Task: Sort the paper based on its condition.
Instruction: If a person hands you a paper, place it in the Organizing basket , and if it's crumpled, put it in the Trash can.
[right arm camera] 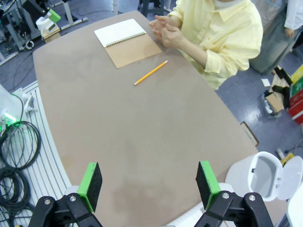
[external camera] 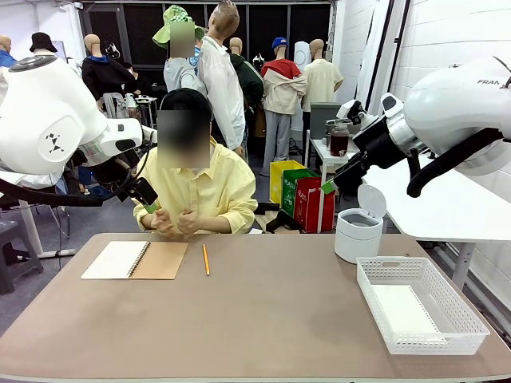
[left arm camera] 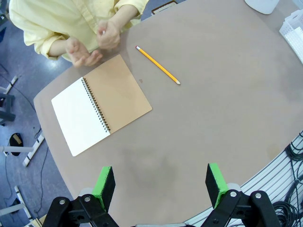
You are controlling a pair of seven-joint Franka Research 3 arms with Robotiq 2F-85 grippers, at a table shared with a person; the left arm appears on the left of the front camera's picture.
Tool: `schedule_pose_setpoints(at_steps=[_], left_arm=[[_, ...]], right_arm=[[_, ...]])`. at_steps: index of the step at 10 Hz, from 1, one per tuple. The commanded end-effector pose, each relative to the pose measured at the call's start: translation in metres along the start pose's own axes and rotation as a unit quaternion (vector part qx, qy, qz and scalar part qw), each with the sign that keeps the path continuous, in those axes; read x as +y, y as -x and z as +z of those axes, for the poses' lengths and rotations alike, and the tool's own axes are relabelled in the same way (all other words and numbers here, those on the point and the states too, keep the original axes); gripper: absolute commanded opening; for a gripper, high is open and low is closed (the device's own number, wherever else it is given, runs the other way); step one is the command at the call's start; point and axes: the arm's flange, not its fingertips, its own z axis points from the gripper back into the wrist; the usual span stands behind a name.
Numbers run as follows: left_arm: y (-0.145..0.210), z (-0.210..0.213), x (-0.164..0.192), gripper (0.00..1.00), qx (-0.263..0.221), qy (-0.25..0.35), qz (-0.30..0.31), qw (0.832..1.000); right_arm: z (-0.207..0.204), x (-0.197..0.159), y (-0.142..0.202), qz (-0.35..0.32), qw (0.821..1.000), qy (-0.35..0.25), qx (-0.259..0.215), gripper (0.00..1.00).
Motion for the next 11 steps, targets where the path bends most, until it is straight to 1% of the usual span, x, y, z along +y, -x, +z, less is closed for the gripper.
schedule_pose_setpoints(at_steps=[1, 11], left_arm=[[0.0001, 0.0003, 0.0006, 1.0, -0.003, 0.001, 0.0, 1.0], [0.0001, 0.0003, 0.0006, 1.0, -0.003, 0.001, 0.0, 1.0]], right_arm=[[-0.0007, 0.0002, 0.0011, 0.004, 1.0, -0.002, 0.004, 1.0], [-0.0007, 0.0002, 0.0011, 0.004, 1.0, -0.002, 0.004, 1.0]])
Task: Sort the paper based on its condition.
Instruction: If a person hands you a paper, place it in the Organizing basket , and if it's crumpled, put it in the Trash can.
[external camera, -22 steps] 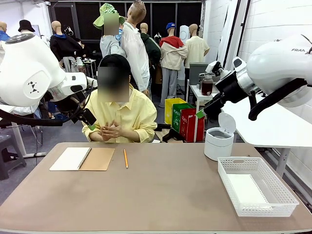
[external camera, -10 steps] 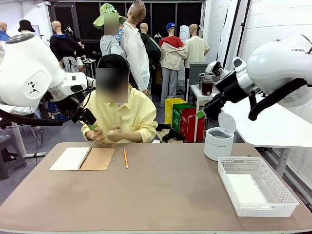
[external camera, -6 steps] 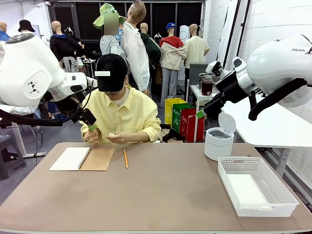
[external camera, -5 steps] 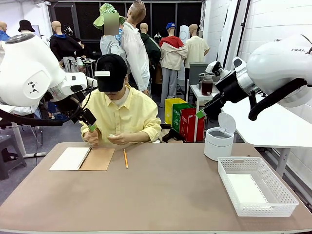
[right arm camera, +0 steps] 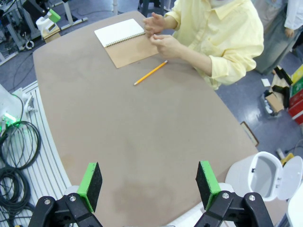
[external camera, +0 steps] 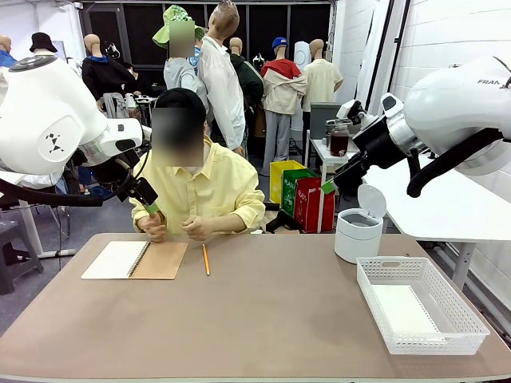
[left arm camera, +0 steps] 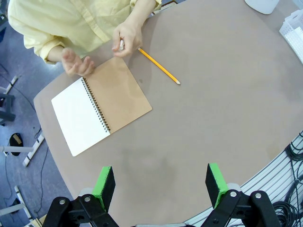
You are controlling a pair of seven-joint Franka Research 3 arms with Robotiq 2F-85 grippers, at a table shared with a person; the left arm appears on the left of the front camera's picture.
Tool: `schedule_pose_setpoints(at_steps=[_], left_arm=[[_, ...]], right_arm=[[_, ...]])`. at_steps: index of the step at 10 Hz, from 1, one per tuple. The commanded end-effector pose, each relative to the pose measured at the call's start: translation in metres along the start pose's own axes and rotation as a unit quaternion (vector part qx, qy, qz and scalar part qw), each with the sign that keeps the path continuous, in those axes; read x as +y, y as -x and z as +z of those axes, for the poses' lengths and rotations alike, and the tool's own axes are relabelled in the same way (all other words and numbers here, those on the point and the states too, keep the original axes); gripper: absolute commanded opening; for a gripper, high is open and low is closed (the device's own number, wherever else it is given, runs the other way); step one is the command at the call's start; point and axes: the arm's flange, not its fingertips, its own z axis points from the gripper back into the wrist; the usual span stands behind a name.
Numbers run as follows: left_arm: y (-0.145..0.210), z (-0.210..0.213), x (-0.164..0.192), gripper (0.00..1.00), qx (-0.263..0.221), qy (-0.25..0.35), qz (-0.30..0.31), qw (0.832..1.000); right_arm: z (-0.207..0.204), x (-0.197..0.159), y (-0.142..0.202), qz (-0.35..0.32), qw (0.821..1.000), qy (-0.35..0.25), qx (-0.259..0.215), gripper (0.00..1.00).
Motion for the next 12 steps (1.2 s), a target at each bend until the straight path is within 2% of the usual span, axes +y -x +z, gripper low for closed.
schedule_pose_setpoints(at_steps=[1, 12], left_arm=[[0.0001, 0.0003, 0.0006, 1.0, -0.003, 0.001, 0.0, 1.0], [0.0001, 0.0003, 0.0006, 1.0, -0.003, 0.001, 0.0, 1.0]], right_arm=[[-0.0007, 0.0002, 0.0011, 0.004, 1.0, -0.002, 0.004, 1.0], [-0.0007, 0.0002, 0.0011, 0.004, 1.0, -0.002, 0.004, 1.0]])
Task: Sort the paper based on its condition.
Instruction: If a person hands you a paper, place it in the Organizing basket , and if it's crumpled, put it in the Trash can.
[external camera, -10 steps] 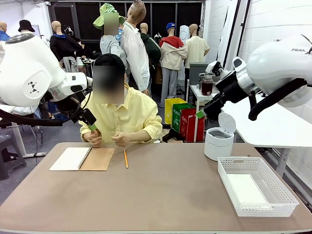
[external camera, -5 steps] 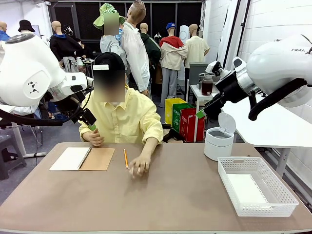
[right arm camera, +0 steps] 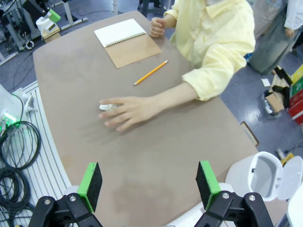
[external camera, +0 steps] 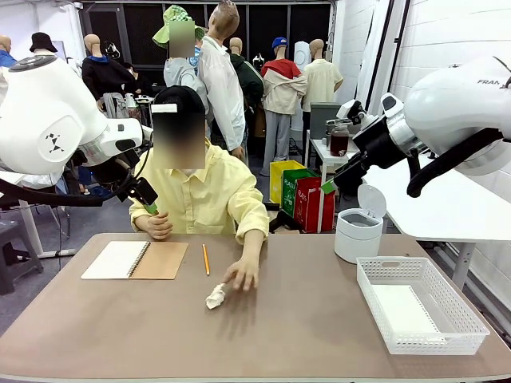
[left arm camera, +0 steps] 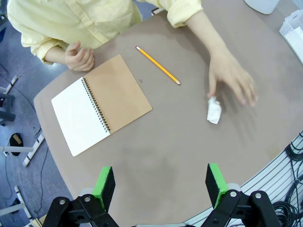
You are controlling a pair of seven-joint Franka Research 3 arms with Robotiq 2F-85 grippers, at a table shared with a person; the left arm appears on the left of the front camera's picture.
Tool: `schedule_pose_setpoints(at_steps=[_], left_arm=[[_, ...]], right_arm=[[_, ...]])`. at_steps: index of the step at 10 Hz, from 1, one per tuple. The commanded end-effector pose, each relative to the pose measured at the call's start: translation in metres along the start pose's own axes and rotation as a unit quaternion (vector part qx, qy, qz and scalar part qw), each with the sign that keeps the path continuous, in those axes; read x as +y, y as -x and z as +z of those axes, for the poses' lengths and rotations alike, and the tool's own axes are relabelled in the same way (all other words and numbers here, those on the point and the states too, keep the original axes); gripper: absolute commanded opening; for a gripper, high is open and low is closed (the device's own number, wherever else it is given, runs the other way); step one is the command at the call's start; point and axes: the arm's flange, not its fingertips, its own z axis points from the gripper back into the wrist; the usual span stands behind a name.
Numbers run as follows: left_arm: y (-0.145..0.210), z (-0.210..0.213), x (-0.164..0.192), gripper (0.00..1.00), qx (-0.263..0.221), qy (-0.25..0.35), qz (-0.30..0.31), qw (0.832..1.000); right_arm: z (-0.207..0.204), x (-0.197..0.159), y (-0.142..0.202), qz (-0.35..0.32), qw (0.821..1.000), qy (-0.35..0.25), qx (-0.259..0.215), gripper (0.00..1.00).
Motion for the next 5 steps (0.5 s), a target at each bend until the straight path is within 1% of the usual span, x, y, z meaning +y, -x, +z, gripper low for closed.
schedule_pose_setpoints(at_steps=[1, 2, 5], left_arm=[[0.0, 0.0, 0.001, 1.0, -0.003, 0.001, 0.0, 1.0], [0.0, 0.0, 0.001, 1.0, -0.003, 0.001, 0.0, 1.0], [0.0, 0.0, 0.001, 1.0, -0.003, 0.001, 0.0, 1.0]], right_arm=[[-0.001, 0.0, 0.001, 0.004, 1.0, -0.002, 0.004, 1.0], [0.0, 0.0, 0.0, 0.0, 1.0, 0.0, 0.0, 1.0], [-0.021, 0.007, -0.023, 0.035, 0.999, -0.022, 0.025, 1.0]])
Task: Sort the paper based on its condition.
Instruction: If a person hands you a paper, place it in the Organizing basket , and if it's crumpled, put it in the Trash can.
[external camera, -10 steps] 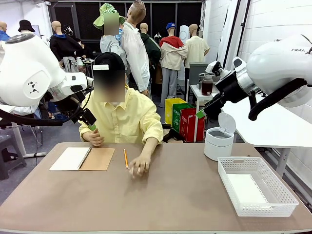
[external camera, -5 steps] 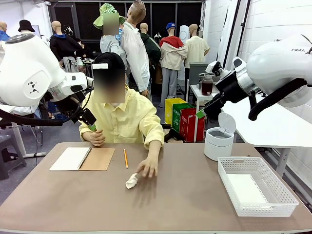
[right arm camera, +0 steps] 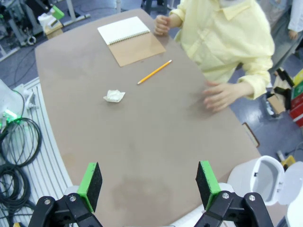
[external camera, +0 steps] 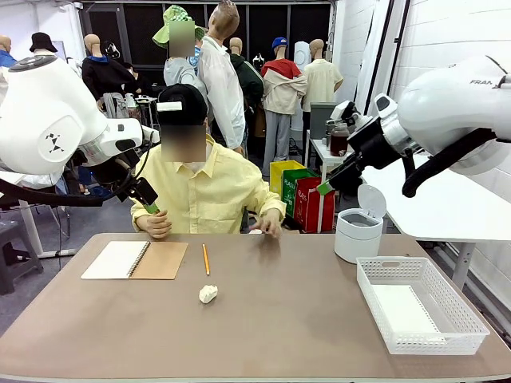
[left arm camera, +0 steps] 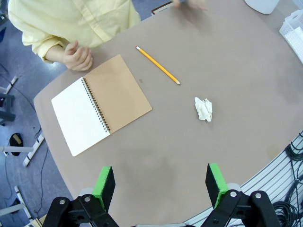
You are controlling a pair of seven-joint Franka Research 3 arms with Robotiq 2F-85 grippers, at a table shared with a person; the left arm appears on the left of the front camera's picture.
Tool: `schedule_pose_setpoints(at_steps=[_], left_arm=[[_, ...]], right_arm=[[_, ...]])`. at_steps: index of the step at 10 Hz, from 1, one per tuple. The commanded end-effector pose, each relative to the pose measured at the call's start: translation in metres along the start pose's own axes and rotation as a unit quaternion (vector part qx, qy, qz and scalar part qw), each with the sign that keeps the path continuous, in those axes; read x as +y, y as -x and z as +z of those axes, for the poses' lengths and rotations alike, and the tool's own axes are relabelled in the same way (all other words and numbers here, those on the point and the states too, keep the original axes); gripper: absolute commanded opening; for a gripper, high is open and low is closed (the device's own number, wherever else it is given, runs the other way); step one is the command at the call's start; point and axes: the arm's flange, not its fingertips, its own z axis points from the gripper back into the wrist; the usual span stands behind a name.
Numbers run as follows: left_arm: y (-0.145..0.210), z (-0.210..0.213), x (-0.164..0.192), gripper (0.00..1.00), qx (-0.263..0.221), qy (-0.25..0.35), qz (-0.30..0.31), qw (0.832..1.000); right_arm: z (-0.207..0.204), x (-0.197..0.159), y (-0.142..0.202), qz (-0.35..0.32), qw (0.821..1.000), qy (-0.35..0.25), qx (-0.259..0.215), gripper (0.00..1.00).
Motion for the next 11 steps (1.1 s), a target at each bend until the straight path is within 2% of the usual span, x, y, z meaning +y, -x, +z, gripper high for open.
schedule_pose_setpoints(at_steps=[1, 8, 10, 11], left_arm=[[0.0, 0.0, 0.001, 1.0, -0.003, 0.001, 0.0, 1.0], [0.0, 0.0, 0.001, 1.0, -0.003, 0.001, 0.0, 1.0], [0.0, 0.0, 0.001, 1.0, -0.003, 0.001, 0.0, 1.0], [0.0, 0.0, 0.001, 1.0, -0.003, 0.001, 0.0, 1.0]], right_arm=[[-0.019, 0.001, -0.022, 0.037, 0.999, -0.016, 0.024, 1.0], [-0.107, 0.049, -0.07, 0.172, 0.979, -0.051, 0.095, 1.0], [-0.11, 0.054, -0.075, 0.179, 0.978, -0.038, 0.099, 1.0], [-0.112, 0.059, -0.068, 0.164, 0.98, -0.057, 0.093, 1.0]])
